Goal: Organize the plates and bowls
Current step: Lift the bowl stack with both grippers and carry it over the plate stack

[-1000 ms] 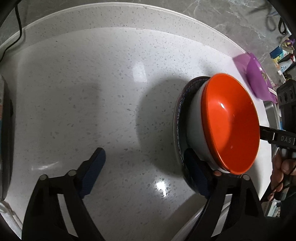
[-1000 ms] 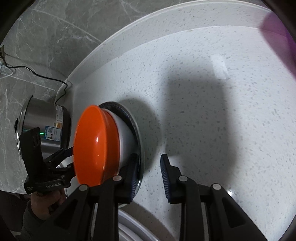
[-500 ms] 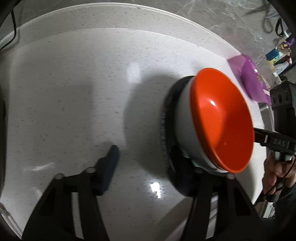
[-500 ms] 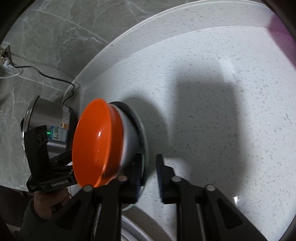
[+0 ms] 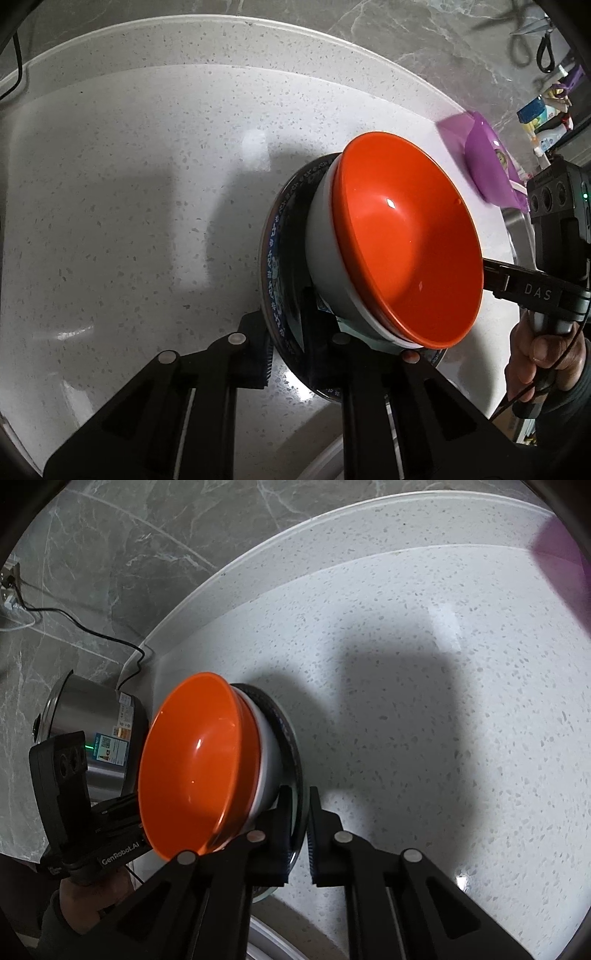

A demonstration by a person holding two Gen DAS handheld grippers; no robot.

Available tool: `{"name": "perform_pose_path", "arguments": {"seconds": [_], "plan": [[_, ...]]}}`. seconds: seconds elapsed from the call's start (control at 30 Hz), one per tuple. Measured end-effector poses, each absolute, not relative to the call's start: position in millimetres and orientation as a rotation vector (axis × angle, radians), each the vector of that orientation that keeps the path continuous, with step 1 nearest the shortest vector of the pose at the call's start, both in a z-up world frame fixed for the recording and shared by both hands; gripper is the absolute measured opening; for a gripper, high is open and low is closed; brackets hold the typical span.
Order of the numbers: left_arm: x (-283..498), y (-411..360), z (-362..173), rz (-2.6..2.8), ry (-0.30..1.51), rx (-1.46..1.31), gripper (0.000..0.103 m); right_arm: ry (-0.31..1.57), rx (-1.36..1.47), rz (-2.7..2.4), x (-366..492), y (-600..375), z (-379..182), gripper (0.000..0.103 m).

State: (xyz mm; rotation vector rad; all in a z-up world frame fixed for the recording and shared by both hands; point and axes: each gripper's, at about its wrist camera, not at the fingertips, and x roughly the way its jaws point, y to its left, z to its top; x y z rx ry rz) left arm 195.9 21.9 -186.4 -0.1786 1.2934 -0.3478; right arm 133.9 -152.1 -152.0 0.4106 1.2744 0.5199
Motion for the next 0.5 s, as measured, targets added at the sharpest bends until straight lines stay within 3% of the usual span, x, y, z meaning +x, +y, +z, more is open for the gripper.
{"name": "perform_pose_path", "arguments": {"seconds": [0.5], "plan": [[148, 14, -122, -0.369, 1.228, -0.149, 0.011, 1.191, 0.370, 0.528, 93, -154, -94, 0.009]]}}
